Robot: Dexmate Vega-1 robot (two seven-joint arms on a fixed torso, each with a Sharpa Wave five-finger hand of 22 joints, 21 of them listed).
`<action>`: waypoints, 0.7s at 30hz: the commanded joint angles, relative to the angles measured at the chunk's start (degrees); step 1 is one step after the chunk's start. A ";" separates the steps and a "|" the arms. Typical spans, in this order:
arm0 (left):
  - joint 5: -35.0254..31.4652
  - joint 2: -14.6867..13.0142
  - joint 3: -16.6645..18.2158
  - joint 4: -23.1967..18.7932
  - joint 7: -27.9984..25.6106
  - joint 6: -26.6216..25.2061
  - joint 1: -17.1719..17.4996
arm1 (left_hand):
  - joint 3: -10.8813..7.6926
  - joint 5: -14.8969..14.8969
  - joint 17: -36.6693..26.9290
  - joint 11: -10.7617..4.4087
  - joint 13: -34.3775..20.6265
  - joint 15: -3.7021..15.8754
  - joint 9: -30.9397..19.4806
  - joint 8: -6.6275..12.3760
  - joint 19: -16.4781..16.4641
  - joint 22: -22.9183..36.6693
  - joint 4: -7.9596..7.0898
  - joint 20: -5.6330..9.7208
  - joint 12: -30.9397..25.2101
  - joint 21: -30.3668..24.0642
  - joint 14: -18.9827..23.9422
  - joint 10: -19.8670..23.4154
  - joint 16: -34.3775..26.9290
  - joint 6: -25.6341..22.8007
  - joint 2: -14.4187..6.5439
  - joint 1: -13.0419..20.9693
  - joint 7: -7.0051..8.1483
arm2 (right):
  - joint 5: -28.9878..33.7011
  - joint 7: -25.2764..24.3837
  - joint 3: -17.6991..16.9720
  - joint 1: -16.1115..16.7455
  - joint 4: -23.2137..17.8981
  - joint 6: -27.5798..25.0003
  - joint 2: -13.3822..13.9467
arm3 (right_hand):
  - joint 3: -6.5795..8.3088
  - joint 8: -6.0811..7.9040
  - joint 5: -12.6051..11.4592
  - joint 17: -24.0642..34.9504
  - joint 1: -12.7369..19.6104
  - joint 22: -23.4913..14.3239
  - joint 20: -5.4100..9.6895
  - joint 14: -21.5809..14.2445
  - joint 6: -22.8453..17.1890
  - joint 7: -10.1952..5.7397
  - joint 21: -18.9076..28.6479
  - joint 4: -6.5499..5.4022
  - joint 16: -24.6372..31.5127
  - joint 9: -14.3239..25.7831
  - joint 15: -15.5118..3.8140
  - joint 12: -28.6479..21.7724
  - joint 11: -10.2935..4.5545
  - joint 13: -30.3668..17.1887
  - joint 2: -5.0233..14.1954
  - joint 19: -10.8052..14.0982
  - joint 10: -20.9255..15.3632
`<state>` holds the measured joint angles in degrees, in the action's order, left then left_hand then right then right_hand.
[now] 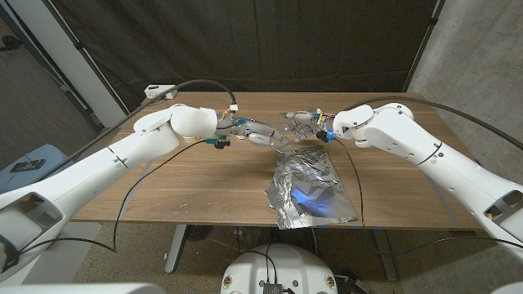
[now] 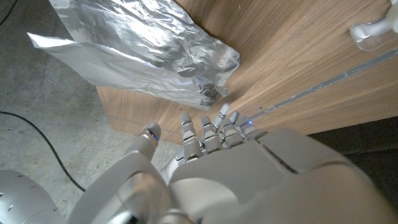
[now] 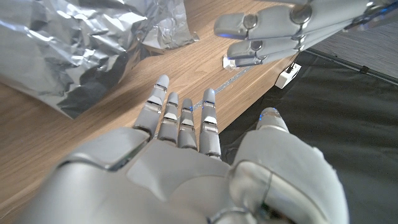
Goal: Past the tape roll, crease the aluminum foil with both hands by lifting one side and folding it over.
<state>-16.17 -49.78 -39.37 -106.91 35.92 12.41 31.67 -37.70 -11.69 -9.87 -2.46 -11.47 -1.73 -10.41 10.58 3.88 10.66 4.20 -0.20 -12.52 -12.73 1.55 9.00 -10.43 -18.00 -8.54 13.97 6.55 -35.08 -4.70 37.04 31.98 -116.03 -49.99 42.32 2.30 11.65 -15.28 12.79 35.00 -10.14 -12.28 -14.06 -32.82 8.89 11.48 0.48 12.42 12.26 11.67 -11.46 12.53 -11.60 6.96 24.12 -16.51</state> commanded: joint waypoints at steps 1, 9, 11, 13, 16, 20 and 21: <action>-4.49 4.79 -3.47 8.75 -5.15 7.62 -1.08 | 0.04 0.19 -0.13 -0.07 -0.05 0.07 -0.05 0.03 -0.41 0.12 0.36 0.00 -0.04 -0.36 0.70 0.26 -0.44 -0.08 0.10 0.45 -0.09 | -0.96 -0.53 -1.02 1.05 0.02 0.40 0.53 | 0.30 0.14 -0.53 0.03 0.18 -0.17 -0.15 -0.51 -0.06 -0.23 0.10 0.22 0.25 0.02 0.10 -0.20 -0.08 -0.30 0.40 0.42 0.03; -7.81 7.30 -6.34 14.73 -6.28 11.41 -2.46 | 0.10 0.23 -0.22 -0.39 -0.06 0.19 -0.05 -0.03 -0.49 0.12 0.20 0.07 -0.05 -0.35 0.77 0.27 -0.45 0.11 0.12 0.22 0.09 | -1.35 -0.93 -1.49 1.16 0.24 0.59 0.55 | 0.33 0.16 -0.55 0.05 0.16 -0.16 -0.14 -0.60 -0.06 -0.34 0.08 0.22 0.28 0.01 0.09 -0.18 -0.09 -0.30 0.56 0.44 0.09; -7.76 7.73 -6.64 15.98 -6.48 11.92 -2.62 | 0.13 0.25 -0.25 -0.36 -0.06 0.19 -0.05 -0.05 -0.52 0.12 0.13 0.15 -0.05 -0.35 0.74 0.27 -0.44 0.14 0.13 0.13 0.14 | -1.39 -0.79 -1.41 1.04 0.50 0.77 0.47 | 0.33 0.11 -0.54 0.05 0.13 -0.16 -0.14 -0.62 0.09 -0.48 0.07 0.21 0.28 0.00 0.09 -0.18 -0.10 -0.30 0.59 0.44 0.09; -8.20 7.82 -6.75 16.39 -6.77 12.03 -2.70 | 0.14 0.26 -0.26 -0.34 -0.06 0.24 -0.05 -0.09 -0.54 0.12 0.11 0.17 -0.02 -0.35 0.77 0.20 -0.44 0.28 0.13 0.09 0.13 | -1.18 -0.54 -1.11 0.77 0.77 1.01 0.42 | 0.31 0.13 -0.54 0.06 0.08 -0.16 -0.14 -0.63 0.06 -0.49 0.07 0.18 0.28 0.00 0.11 -0.19 -0.09 -0.30 0.62 0.45 0.09; -8.49 7.82 -6.70 16.75 -7.39 12.44 -2.69 | 0.15 0.27 -0.27 -0.37 -0.07 0.33 -0.05 -0.13 -0.58 0.12 0.07 0.23 -0.05 -0.35 0.86 0.26 -0.47 0.40 0.14 0.03 0.06 | -1.14 -0.47 -0.96 0.51 1.12 1.07 0.21 | 0.31 0.13 -0.54 0.06 0.05 -0.16 -0.14 -0.63 0.08 -0.53 0.06 0.18 0.28 0.00 0.11 -0.18 -0.09 -0.30 0.64 0.45 0.11; -9.27 7.70 -6.90 16.78 -7.30 12.74 -3.00 | 0.15 0.27 -0.26 -0.41 -0.07 0.36 -0.05 -0.18 -0.61 0.12 0.10 0.21 -0.02 -0.35 0.87 0.19 -0.44 0.55 0.16 0.02 0.09 | -1.11 -0.73 -0.94 0.32 1.40 0.87 -0.01 | 0.30 0.11 -0.54 0.06 0.03 -0.16 -0.14 -0.59 0.16 -0.61 0.05 0.18 0.26 -0.01 0.10 -0.17 -0.11 -0.30 0.68 0.45 0.15; -9.35 7.69 -6.98 16.87 -7.17 12.84 -3.08 | 0.15 0.27 -0.26 -0.41 -0.07 0.38 -0.05 -0.18 -0.62 0.12 0.10 0.21 -0.02 -0.35 0.86 0.17 -0.44 0.57 0.17 0.01 0.09 | -1.10 -0.65 -0.93 0.30 1.50 1.01 -0.01 | 0.29 0.12 -0.54 0.06 0.02 -0.16 -0.14 -0.58 0.13 -0.60 0.05 0.17 0.25 -0.01 0.11 -0.17 -0.11 -0.30 0.68 0.46 0.14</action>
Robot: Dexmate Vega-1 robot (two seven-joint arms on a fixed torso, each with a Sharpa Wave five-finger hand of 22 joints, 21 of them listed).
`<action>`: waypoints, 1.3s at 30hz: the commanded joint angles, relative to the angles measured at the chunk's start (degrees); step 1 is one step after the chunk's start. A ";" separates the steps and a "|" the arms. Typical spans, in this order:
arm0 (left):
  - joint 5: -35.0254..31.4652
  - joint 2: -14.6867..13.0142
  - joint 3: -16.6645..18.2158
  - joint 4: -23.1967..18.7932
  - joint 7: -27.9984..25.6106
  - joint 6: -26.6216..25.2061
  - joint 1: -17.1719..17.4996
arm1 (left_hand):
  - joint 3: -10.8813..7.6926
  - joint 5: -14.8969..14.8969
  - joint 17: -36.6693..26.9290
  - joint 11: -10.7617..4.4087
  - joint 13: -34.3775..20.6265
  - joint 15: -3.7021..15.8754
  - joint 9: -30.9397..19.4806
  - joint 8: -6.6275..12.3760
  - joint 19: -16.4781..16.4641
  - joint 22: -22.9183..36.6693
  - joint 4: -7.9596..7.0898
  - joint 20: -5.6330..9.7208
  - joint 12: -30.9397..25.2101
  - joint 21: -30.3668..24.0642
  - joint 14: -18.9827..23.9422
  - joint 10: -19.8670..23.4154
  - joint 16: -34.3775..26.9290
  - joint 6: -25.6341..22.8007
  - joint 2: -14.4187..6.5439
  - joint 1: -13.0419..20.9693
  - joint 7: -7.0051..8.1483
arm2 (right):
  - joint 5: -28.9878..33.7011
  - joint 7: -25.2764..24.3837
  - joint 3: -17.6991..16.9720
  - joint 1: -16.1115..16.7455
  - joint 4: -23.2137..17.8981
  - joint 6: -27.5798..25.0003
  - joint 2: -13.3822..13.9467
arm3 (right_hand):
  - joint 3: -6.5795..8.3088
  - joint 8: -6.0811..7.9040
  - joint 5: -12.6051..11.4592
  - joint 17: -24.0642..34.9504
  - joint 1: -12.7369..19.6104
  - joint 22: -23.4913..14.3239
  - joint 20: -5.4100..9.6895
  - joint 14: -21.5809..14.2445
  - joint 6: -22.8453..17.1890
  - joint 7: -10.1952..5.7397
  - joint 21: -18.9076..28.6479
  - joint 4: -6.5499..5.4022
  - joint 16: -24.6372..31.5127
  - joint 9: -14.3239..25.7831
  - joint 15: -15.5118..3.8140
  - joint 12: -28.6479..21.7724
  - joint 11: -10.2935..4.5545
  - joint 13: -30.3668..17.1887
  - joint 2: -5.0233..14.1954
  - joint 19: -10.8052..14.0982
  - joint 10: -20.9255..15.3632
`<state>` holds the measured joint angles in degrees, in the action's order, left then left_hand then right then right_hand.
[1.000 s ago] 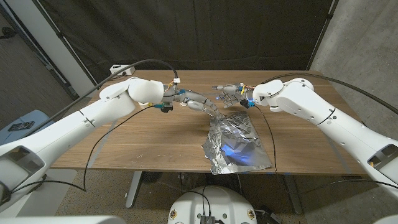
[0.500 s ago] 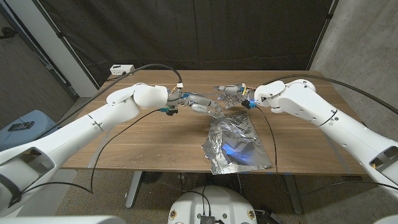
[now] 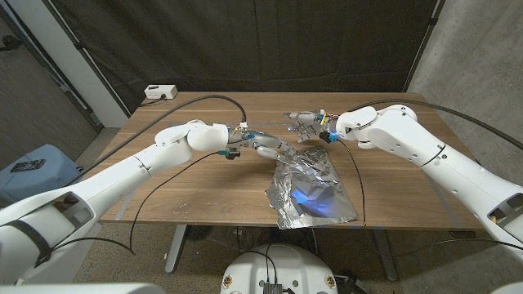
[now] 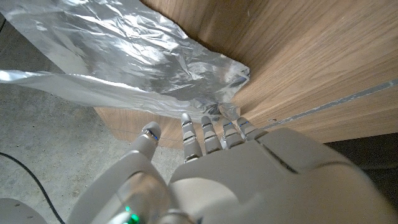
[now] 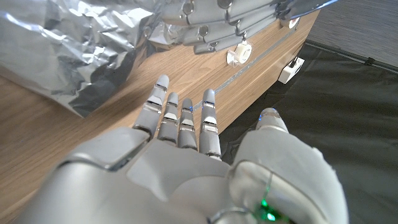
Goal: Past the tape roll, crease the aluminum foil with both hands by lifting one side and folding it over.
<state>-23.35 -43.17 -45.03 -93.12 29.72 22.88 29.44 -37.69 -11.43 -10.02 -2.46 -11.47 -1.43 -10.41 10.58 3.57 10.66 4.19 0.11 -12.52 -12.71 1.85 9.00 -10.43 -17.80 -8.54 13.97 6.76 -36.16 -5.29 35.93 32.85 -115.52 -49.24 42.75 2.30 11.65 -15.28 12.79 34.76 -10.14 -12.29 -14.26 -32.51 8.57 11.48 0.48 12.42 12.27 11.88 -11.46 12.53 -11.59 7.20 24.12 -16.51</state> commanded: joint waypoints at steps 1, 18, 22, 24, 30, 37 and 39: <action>-2.44 1.04 -1.43 3.20 -0.86 2.53 -1.00 | 0.15 0.01 -0.12 -0.43 -0.07 0.07 -0.05 -0.19 -0.31 0.11 0.11 -0.10 -0.02 -0.36 0.56 0.20 -0.43 0.39 0.18 0.00 -0.12 | 0.03 -0.07 0.21 -0.59 1.05 0.30 -0.46 | 0.29 0.13 -0.54 0.06 0.24 -0.16 -0.14 -0.37 -0.19 -0.28 0.05 0.18 0.24 -0.02 -0.09 -0.17 -0.11 -0.31 0.44 0.46 0.14; -8.53 1.25 -4.28 5.91 1.44 2.24 -3.26 | 0.39 0.18 -0.30 -0.70 -0.08 0.44 -0.05 -0.10 -0.81 0.11 -0.44 0.14 -0.28 -0.45 1.16 0.87 -0.63 0.49 0.20 -0.73 -0.36 | -0.38 0.78 0.35 -1.02 2.82 1.08 -1.20 | 0.31 0.07 -0.53 0.16 -0.15 -0.15 -0.14 -0.53 0.13 -0.49 0.02 -0.08 0.33 -0.04 -0.15 -0.24 -0.37 -0.32 0.92 0.51 0.06; -9.08 1.32 -4.74 6.26 2.12 1.93 -3.52 | 0.40 0.21 -0.34 -0.69 -0.08 0.40 -0.05 -0.09 -0.84 0.11 -0.60 0.15 -0.27 -0.44 1.20 0.86 -0.63 0.51 0.13 -0.90 -0.35 | -0.53 1.05 0.18 -0.72 2.99 1.64 -1.04 | 0.36 0.07 -0.55 0.19 -0.21 -0.15 -0.13 -0.61 0.20 -0.56 0.01 -0.14 0.37 -0.04 -0.21 -0.29 -0.53 -0.32 1.09 0.51 -0.06; -9.15 1.34 -4.86 6.32 2.35 1.69 -3.52 | 0.41 0.22 -0.35 -0.71 -0.08 0.50 -0.06 -0.06 -0.84 0.11 -0.68 0.16 -0.29 -0.43 1.25 0.92 -0.65 0.46 0.11 -0.98 -0.37 | -0.61 1.35 0.14 -0.57 3.10 2.01 -0.90 | 0.38 0.06 -0.55 0.20 -0.24 -0.15 -0.13 -0.70 0.25 -0.68 0.01 -0.17 0.41 -0.05 -0.23 -0.32 -0.58 -0.33 1.15 0.52 -0.13; -10.11 1.02 -4.97 5.44 2.68 0.48 -3.32 | 0.43 0.26 -0.38 -0.83 -0.08 0.46 -0.05 0.04 -0.86 0.11 -0.86 0.18 -0.38 -0.40 1.33 1.17 -0.65 0.24 0.06 -1.17 -0.41 | -0.66 2.01 0.12 -0.18 3.05 2.88 -0.41 | 0.41 0.09 -0.56 0.23 -0.33 -0.15 -0.12 -0.95 0.23 -0.68 0.02 -0.25 0.51 -0.05 -0.25 -0.41 -0.64 -0.33 1.29 0.57 -0.36; -12.06 0.46 -4.76 4.42 2.19 -1.51 -3.10 | 0.53 0.33 -0.42 -0.79 -0.08 0.39 -0.05 0.12 -0.97 0.11 -1.15 0.25 -0.40 -0.41 1.51 1.27 -0.70 0.03 0.08 -1.51 -0.53 | -0.72 2.40 -0.47 0.43 2.51 4.25 0.14 | 0.44 0.09 -0.56 0.23 -0.40 -0.15 -0.09 -1.10 0.28 -0.87 0.06 -0.31 0.56 -0.05 -0.28 -0.43 -0.82 -0.33 1.39 0.69 -0.44; -12.40 0.30 -4.66 4.32 2.00 -1.79 -3.13 | 0.56 0.35 -0.44 -0.76 -0.08 0.44 -0.05 0.11 -1.01 0.11 -1.23 0.26 -0.38 -0.41 1.54 1.22 -0.71 0.04 0.09 -1.60 -0.59 | -0.58 2.57 -0.44 0.46 2.38 4.53 0.33 | 0.45 0.09 -0.56 0.22 -0.41 -0.15 -0.09 -1.11 0.29 -0.90 0.06 -0.31 0.56 -0.05 -0.28 -0.43 -0.83 -0.33 1.40 0.70 -0.45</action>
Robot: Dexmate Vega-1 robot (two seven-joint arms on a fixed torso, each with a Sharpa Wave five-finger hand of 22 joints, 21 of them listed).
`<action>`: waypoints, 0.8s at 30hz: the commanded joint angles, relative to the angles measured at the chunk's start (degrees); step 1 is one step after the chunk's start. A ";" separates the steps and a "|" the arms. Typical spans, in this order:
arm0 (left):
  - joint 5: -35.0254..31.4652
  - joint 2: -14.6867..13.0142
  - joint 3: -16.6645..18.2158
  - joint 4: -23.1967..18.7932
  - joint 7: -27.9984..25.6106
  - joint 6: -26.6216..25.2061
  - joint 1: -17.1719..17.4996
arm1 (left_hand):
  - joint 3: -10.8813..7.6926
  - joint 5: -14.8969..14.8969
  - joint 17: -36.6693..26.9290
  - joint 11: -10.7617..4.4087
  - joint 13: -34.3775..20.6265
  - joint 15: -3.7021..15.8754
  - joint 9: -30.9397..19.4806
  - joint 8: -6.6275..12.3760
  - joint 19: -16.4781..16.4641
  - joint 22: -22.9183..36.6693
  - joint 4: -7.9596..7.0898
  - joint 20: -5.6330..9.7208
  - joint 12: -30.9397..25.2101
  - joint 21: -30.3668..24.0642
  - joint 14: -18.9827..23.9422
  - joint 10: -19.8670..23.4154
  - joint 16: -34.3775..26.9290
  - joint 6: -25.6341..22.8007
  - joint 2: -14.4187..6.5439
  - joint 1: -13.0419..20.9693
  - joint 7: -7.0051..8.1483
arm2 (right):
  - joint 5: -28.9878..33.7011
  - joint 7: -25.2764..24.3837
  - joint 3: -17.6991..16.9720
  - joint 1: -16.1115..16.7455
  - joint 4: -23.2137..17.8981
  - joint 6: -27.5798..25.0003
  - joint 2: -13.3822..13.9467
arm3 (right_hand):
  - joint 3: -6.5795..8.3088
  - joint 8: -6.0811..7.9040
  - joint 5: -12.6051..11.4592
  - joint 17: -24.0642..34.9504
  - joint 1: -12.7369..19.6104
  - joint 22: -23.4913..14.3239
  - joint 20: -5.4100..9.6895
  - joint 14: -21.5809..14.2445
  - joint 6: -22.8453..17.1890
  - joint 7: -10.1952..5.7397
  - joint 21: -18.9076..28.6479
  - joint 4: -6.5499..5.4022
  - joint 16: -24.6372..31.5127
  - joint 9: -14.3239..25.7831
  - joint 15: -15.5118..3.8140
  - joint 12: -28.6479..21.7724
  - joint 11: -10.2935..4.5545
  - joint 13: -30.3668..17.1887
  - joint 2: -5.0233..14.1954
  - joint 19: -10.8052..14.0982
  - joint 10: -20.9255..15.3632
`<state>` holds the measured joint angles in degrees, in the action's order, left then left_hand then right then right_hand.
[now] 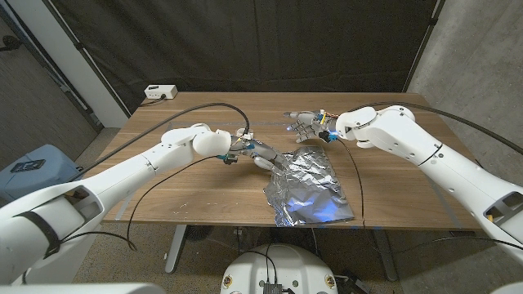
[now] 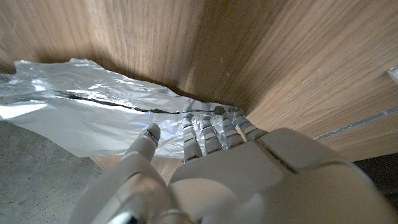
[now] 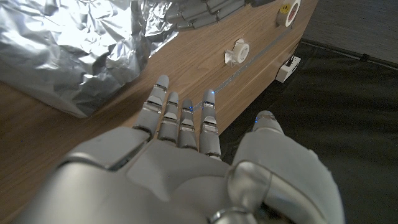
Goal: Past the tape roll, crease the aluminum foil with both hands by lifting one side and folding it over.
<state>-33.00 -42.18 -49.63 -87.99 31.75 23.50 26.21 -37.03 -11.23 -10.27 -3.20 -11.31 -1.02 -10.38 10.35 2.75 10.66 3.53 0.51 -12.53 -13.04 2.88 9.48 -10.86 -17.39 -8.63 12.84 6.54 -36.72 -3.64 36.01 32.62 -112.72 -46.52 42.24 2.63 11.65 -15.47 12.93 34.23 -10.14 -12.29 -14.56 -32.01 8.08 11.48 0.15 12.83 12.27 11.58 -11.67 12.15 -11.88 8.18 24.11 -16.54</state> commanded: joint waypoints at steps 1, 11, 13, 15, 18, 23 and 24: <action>-2.80 -0.74 -0.03 -0.85 0.15 -2.64 0.04 | -0.09 0.16 -0.18 -0.05 -0.25 0.01 -0.08 0.35 -0.20 0.11 -0.59 -0.15 -0.35 -0.08 0.49 0.73 -0.26 -0.38 0.19 -0.50 -0.34 | -0.05 0.92 -0.57 0.73 -0.49 1.84 0.87 | 0.12 0.09 -0.37 0.09 0.11 -0.15 -0.09 -0.82 -0.19 -0.43 0.06 0.01 0.15 -0.06 0.02 -0.23 -0.45 -0.05 0.42 0.72 -0.43; -3.75 -1.63 0.43 -1.09 -0.03 -4.20 -0.09 | -0.05 0.21 -0.17 0.09 -0.25 0.10 -0.08 0.32 -0.28 0.11 -0.79 -0.16 -0.33 -0.06 0.59 0.74 -0.23 -0.33 0.24 -0.79 -0.33 | -0.24 1.75 -0.68 0.67 -0.55 2.48 1.09 | 0.11 0.13 -0.36 0.03 0.02 -0.14 -0.09 -0.91 -0.19 -0.67 0.12 0.00 0.11 -0.08 0.02 -0.30 -0.37 -0.06 0.34 0.96 -0.66; -3.83 -1.83 0.47 -1.09 0.00 -4.21 -0.13 | -0.06 0.22 -0.16 0.08 -0.25 0.09 -0.07 0.32 -0.30 0.11 -0.82 -0.16 -0.33 -0.06 0.60 0.73 -0.21 -0.32 0.24 -0.82 -0.34 | -0.13 2.20 -0.67 0.74 -0.55 3.11 1.29 | 0.12 0.13 -0.36 0.01 0.03 -0.14 -0.09 -0.88 -0.14 -0.76 0.12 0.02 0.08 -0.08 0.00 -0.26 -0.37 -0.06 0.32 1.02 -0.60; -4.05 -2.02 0.42 -1.03 0.16 -4.16 -0.28 | -0.07 0.22 -0.14 0.13 -0.25 0.12 -0.07 0.32 -0.31 0.11 -0.83 -0.17 -0.33 -0.05 0.64 0.76 -0.21 -0.35 0.24 -0.85 -0.26 | 0.12 2.04 -0.66 0.86 -0.99 3.20 1.49 | 0.14 0.12 -0.37 0.00 0.06 -0.14 -0.10 -0.82 -0.09 -0.89 0.12 0.05 0.03 -0.08 -0.01 -0.23 -0.51 -0.06 0.31 1.05 -0.55; -4.36 -2.12 0.40 -0.72 0.18 -4.23 -0.49 | -0.09 0.22 -0.13 -0.06 -0.24 0.14 -0.07 0.29 -0.32 0.11 -0.85 -0.17 -0.32 -0.04 0.62 0.74 -0.17 -0.27 0.24 -0.88 -0.21 | 0.13 1.87 -0.88 1.02 -1.70 3.16 1.73 | 0.15 0.15 -0.37 -0.02 0.09 -0.13 -0.10 -0.87 -0.12 -0.87 0.12 0.09 0.03 -0.09 -0.01 -0.25 -0.42 -0.06 0.28 1.11 -0.61; -4.79 -2.08 0.43 0.23 -0.61 -3.67 -1.09 | -0.13 0.22 -0.09 -0.09 -0.24 0.07 -0.07 0.27 -0.35 0.10 -0.86 -0.20 -0.30 -0.02 0.66 0.74 -0.14 -0.20 0.23 -0.91 -0.17 | 0.71 2.03 -0.74 0.82 -2.76 3.05 2.38 | 0.16 0.14 -0.37 -0.02 0.12 -0.13 -0.11 -0.84 -0.03 -1.20 0.11 0.16 -0.01 -0.10 0.00 -0.19 -0.54 -0.06 0.21 1.18 -0.50; -4.80 -2.04 0.43 0.43 -0.73 -3.49 -1.25 | -0.13 0.22 -0.09 -0.09 -0.24 0.08 -0.07 0.27 -0.35 0.10 -0.86 -0.20 -0.29 -0.02 0.67 0.72 -0.14 -0.20 0.23 -0.91 -0.18 | 1.07 2.33 -0.57 0.74 -2.92 3.37 2.64 | 0.15 0.14 -0.37 -0.03 0.11 -0.13 -0.12 -0.80 -0.02 -1.27 0.10 0.17 -0.03 -0.10 0.01 -0.18 -0.56 -0.06 0.17 1.19 -0.49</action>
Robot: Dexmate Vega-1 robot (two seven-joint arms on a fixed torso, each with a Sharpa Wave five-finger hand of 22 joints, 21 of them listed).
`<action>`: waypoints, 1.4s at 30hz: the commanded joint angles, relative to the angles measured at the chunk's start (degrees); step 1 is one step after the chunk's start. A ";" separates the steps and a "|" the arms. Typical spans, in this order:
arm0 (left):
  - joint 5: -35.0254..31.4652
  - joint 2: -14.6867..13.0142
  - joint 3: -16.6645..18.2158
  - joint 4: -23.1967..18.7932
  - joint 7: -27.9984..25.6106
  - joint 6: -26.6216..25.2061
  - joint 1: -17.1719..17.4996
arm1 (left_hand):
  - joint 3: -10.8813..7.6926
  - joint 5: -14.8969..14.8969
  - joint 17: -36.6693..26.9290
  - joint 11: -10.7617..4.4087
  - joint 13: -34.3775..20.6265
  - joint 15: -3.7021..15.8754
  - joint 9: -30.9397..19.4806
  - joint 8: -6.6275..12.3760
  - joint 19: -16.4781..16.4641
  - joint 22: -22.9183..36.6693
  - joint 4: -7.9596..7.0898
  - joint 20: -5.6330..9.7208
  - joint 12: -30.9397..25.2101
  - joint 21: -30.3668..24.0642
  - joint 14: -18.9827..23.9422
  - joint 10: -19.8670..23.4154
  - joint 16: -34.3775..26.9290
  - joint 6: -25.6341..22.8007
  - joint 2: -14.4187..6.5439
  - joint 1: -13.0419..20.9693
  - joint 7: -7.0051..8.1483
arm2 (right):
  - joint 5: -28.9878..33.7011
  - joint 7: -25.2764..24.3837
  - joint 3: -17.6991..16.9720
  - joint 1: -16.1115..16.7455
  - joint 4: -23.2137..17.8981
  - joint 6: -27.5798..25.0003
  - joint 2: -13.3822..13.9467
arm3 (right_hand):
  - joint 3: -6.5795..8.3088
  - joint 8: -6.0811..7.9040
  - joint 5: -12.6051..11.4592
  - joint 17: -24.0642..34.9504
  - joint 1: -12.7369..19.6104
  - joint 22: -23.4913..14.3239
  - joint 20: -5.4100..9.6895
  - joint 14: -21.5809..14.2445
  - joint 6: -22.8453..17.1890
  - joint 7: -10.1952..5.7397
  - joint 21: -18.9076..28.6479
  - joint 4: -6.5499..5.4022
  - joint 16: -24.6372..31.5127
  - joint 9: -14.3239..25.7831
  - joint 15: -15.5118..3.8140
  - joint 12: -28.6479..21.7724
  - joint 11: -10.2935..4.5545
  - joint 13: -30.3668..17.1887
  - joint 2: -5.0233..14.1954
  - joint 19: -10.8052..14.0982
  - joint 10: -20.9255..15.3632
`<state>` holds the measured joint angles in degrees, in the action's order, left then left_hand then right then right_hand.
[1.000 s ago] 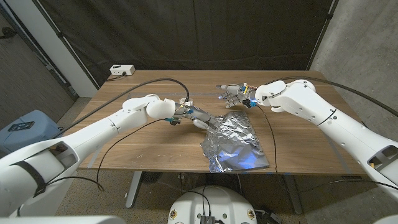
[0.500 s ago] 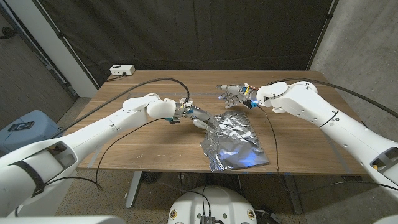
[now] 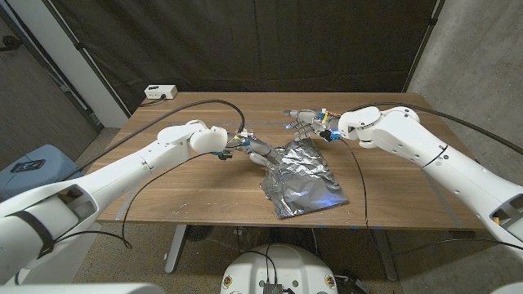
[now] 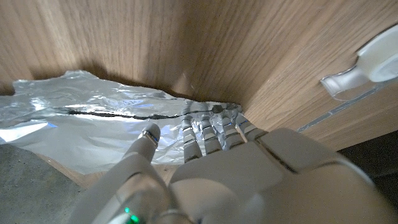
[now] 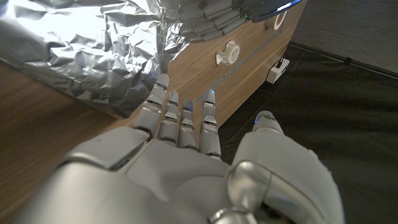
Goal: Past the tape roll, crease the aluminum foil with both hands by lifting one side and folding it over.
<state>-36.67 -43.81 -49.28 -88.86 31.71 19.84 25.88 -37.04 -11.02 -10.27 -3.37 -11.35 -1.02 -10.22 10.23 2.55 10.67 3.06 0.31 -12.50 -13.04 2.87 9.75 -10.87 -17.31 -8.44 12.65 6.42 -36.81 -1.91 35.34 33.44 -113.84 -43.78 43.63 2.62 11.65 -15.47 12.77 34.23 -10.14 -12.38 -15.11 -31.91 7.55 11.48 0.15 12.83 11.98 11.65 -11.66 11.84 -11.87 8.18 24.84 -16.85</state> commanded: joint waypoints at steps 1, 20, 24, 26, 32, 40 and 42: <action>-1.14 -0.35 0.11 1.51 -0.87 0.30 -1.06 | -0.13 0.00 -0.08 0.06 -0.20 0.09 -0.23 0.38 -0.15 0.10 -0.38 0.00 -0.31 -0.02 0.68 0.43 -0.13 -0.27 0.04 -0.72 -0.02 | 1.16 0.60 0.07 -0.07 -1.91 0.57 1.27 | 0.15 0.14 -0.37 0.13 0.11 -0.12 -0.03 -0.26 -0.11 -0.73 0.09 0.17 -0.03 0.19 -0.06 -0.18 -0.20 -0.07 0.16 0.47 -0.16; 1.82 0.61 1.40 2.73 -2.69 2.81 -3.26 | -0.31 -0.02 0.03 0.11 -0.20 0.32 -0.22 0.36 -0.39 0.09 -0.29 -0.05 -0.17 0.00 1.04 0.13 -0.07 -0.18 0.10 -0.76 0.01 | 5.34 2.55 2.71 -2.09 -4.30 -0.70 3.23 | 0.08 0.30 -0.43 0.16 0.05 -0.12 -0.03 0.09 -0.34 -2.52 -0.02 0.28 -0.20 0.15 -0.05 -0.16 -1.13 -0.07 -0.03 0.42 -0.12; 2.12 0.59 1.51 2.38 -2.54 2.90 -3.30 | -0.34 -0.02 0.05 0.24 -0.20 0.24 -0.22 0.35 -0.42 0.08 -0.25 -0.16 -0.19 0.01 1.09 0.19 -0.06 -0.14 0.12 -0.76 0.06 | 9.39 3.52 5.57 -3.89 -5.54 -1.47 4.15 | 0.15 0.43 -0.47 0.07 0.18 -0.10 0.04 -0.02 -0.86 -4.83 -0.12 0.47 -0.19 0.03 -1.48 -0.48 -4.79 -0.04 -0.01 0.24 -1.14; 1.99 0.57 1.50 2.32 -2.73 3.07 -3.29 | -0.36 -0.02 0.05 0.27 -0.20 0.26 -0.22 0.35 -0.46 0.08 -0.24 -0.11 -0.18 0.01 1.09 0.17 -0.05 -0.14 0.13 -0.75 0.06 | 12.30 4.13 7.63 -5.31 -6.44 -2.39 4.63 | 0.22 0.36 -0.48 0.04 0.26 -0.08 0.02 0.30 -0.80 -5.63 -0.25 0.55 -0.32 -0.02 -2.04 -0.46 -6.04 -0.03 0.02 -0.10 -1.25; 2.22 0.66 1.57 2.34 -2.79 3.04 -3.19 | -0.42 -0.03 0.08 0.10 -0.21 0.29 -0.22 0.33 -0.45 0.07 -0.16 -0.17 -0.17 0.05 1.11 0.17 0.00 -0.06 0.15 -0.72 0.07 | 22.19 6.51 13.78 -8.94 -9.10 -3.42 5.84 | 0.24 -0.08 -0.44 0.04 0.12 -0.05 0.01 1.41 0.11 -8.27 -0.67 0.56 -0.67 -0.15 -3.35 -0.37 -8.11 0.01 0.06 -1.56 -1.38; 2.53 0.78 1.57 2.36 -2.63 3.02 -3.21 | -0.50 -0.04 0.12 0.11 -0.21 0.29 -0.22 0.36 -0.48 0.07 -0.04 -0.14 -0.19 0.09 1.13 0.26 0.05 -0.09 0.18 -0.65 0.13 | 29.75 8.41 16.69 -9.23 -10.34 -3.71 5.93 | -0.11 -0.77 -0.27 0.14 -1.03 -0.03 0.05 1.92 2.13 -11.77 -0.84 -0.02 -0.61 -0.36 -5.32 -0.48 -9.30 0.08 0.01 -3.08 -2.25; 2.71 0.85 1.57 2.43 -2.53 3.02 -3.23 | -0.52 -0.05 0.12 0.08 -0.21 0.29 -0.22 0.37 -0.49 0.07 -0.01 -0.14 -0.19 0.09 1.15 0.25 0.06 -0.12 0.18 -0.64 0.10 | 31.04 8.79 16.90 -9.03 -10.44 -3.85 5.83 | -0.18 -0.89 -0.24 0.16 -1.29 -0.03 0.05 2.02 2.60 -12.21 -0.85 -0.16 -0.61 -0.41 -5.47 -0.51 -9.47 0.09 0.01 -3.31 -2.46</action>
<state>-34.61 -43.16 -47.83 -86.38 29.16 22.67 22.76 -37.05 -11.02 -10.13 -3.09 -11.45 -0.82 -10.39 10.75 2.25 10.67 3.07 0.00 -12.54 -13.04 3.70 10.03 -10.87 -17.51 -8.13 12.35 6.24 -15.36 4.53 47.39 25.89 -122.15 -46.82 48.89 2.61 10.98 -15.68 12.79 33.62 -10.14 -12.46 -12.93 -29.38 -3.79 10.80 0.15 12.42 11.44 6.66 -11.88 2.92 -11.71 8.15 22.02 -18.79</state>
